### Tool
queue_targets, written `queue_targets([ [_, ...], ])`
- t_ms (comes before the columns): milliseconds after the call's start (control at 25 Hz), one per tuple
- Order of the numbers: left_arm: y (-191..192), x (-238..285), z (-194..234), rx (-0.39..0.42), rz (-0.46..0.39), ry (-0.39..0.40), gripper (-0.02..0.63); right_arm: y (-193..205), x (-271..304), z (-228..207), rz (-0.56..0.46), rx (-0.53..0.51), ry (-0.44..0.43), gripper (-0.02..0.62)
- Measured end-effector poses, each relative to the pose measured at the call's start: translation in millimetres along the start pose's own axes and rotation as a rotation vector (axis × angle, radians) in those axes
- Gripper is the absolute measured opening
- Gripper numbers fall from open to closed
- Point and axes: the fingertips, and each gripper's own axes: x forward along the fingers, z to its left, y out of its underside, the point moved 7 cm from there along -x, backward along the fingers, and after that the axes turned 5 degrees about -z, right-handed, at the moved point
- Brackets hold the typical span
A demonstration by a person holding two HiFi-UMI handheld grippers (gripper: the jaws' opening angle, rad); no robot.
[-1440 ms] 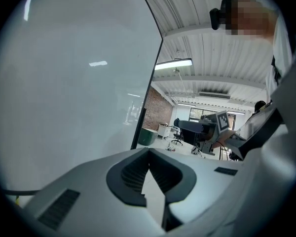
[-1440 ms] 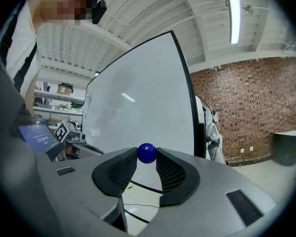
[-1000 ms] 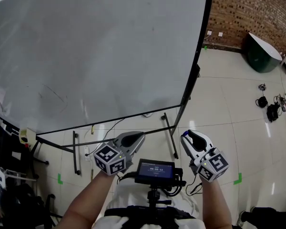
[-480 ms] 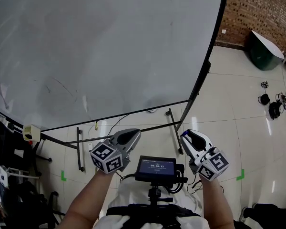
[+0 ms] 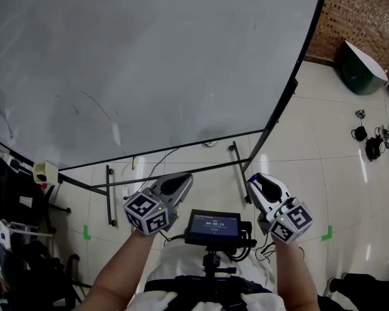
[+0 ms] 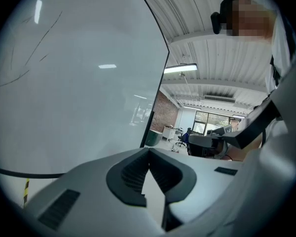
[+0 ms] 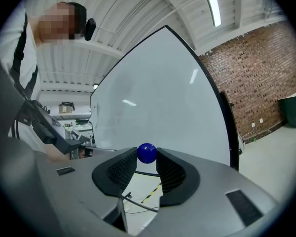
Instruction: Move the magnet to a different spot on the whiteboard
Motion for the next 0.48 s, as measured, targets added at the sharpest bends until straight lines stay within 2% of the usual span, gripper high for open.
queue_targets([
  [280, 0, -24, 8, -0.014, -0.012, -0.005, 0.035, 4, 6, 22, 0.008, -0.003, 0.009, 0.155],
  [480, -1, -42, 10, 0.004, -0.011, 0.009, 0.035, 8, 15, 42, 0.018, -0.006, 0.002, 0.155],
])
